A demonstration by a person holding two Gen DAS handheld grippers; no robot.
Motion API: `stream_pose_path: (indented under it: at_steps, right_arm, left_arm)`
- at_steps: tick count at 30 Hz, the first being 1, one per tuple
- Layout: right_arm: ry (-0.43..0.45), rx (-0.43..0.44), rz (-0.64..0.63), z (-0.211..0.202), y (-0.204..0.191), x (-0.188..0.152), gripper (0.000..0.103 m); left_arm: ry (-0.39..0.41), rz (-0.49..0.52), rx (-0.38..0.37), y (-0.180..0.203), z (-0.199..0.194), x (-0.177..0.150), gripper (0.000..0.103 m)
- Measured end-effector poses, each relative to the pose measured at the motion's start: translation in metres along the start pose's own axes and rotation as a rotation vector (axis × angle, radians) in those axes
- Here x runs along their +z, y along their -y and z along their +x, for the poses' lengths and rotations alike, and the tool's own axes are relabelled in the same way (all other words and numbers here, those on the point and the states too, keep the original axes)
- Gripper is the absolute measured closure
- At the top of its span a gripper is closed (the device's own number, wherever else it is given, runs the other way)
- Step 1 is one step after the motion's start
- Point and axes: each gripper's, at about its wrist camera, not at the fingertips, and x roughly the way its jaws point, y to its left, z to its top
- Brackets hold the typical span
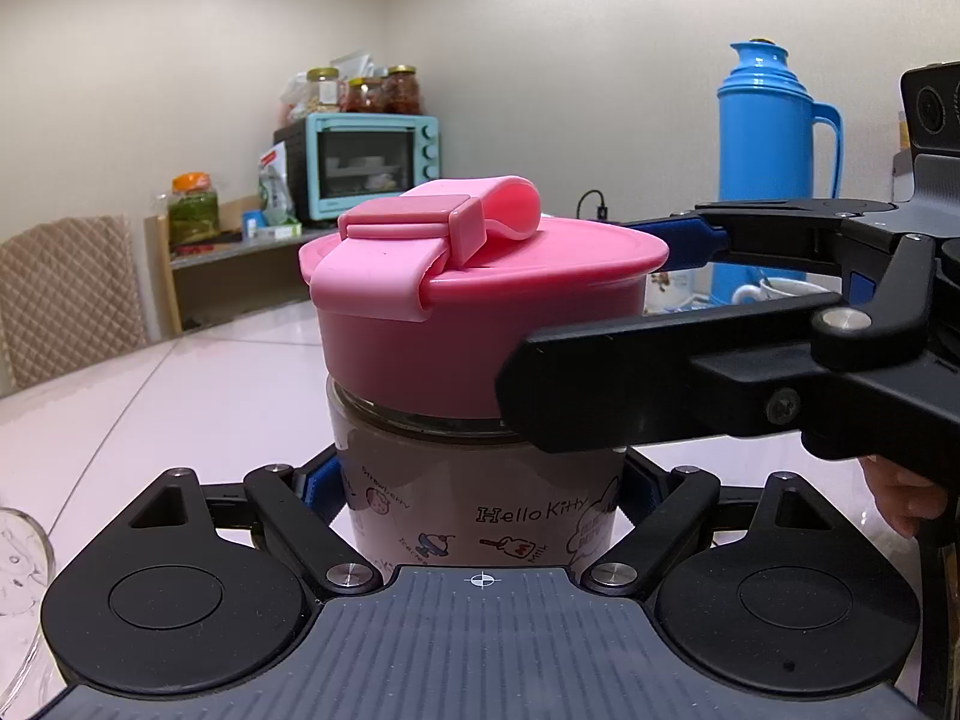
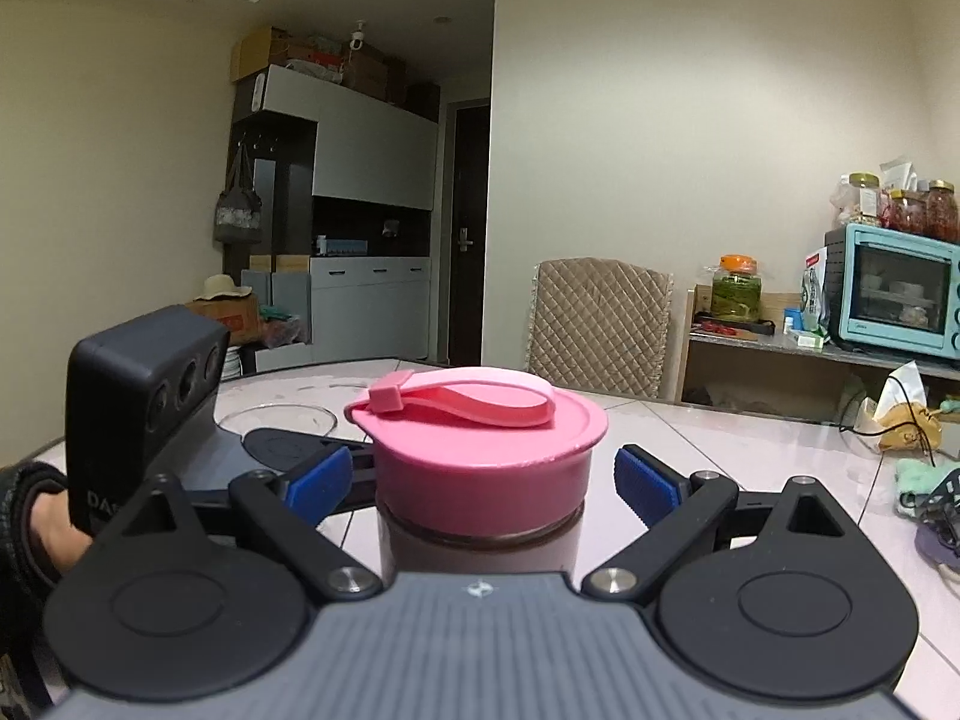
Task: Unscrew bottle cap and pour
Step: 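Open the right gripper, rotate back and regrip the pink cap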
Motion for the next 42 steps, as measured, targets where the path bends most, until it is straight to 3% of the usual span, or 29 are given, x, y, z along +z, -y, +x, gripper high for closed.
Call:
stream_pose_path:
  at_steps: [14, 18, 22, 28, 36, 39, 42]
  right_arm:
    - [-0.018, -0.093, 0.023, 0.013, -0.015, 0.002, 0.008]
    - [-0.029, -0.095, 0.025, 0.017, -0.018, 0.002, 0.018]
    - [-0.022, -0.070, 0.032, 0.015, -0.014, -0.001, 0.018]
    - [-0.013, 0.087, 0.009, 0.016, 0.012, -0.003, 0.018]
    - [0.009, 0.413, -0.072, 0.028, 0.064, -0.002, 0.018]
    - [0.012, 0.453, -0.092, 0.030, 0.069, 0.001, 0.018]
    - [0.004, 0.412, -0.096, 0.026, 0.062, 0.005, 0.018]
  left_arm:
    - [0.000, 0.000, 0.000, 0.000, 0.000, 0.000, 0.013]
    - [0.000, 0.000, 0.000, 0.000, 0.000, 0.000, 0.013]
    - [0.000, 0.000, 0.000, 0.000, 0.000, 0.000, 0.013]
    - [0.000, -0.001, 0.000, 0.000, 0.000, 0.000, 0.013]
    - [0.000, -0.001, -0.001, 0.000, 0.001, 0.001, 0.013]
    - [0.000, -0.001, 0.000, 0.000, 0.001, 0.001, 0.013]
    - [0.000, -0.001, 0.000, 0.000, 0.000, 0.001, 0.013]
